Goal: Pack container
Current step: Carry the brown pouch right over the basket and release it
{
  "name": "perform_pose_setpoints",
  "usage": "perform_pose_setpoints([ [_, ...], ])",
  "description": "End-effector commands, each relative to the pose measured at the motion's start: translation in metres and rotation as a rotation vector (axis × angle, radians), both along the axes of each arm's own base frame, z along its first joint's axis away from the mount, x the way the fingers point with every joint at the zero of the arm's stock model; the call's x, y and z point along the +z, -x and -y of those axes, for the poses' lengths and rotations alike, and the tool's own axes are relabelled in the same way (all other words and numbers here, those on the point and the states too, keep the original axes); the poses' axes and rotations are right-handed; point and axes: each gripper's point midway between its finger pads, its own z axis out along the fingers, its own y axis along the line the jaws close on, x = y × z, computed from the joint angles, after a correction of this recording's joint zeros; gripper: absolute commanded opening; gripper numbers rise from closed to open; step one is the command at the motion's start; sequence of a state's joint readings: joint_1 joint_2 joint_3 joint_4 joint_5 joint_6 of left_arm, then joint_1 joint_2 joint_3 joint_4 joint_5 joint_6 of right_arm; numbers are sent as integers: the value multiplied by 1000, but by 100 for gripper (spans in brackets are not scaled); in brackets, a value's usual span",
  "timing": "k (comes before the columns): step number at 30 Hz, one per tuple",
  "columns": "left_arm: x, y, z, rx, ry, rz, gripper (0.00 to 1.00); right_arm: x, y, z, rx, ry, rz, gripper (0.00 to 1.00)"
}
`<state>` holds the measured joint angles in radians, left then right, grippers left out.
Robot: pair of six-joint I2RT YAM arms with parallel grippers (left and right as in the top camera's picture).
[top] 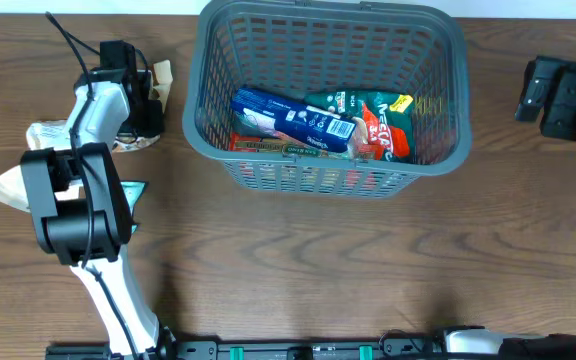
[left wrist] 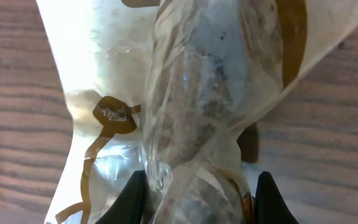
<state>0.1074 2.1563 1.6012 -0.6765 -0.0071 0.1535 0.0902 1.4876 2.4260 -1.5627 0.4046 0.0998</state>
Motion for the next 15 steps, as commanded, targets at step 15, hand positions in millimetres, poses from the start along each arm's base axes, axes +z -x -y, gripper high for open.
perform_pose_setpoints([
  [15,196,1,0,156,26,426,6,1,0,4,-24,-4,6,99],
])
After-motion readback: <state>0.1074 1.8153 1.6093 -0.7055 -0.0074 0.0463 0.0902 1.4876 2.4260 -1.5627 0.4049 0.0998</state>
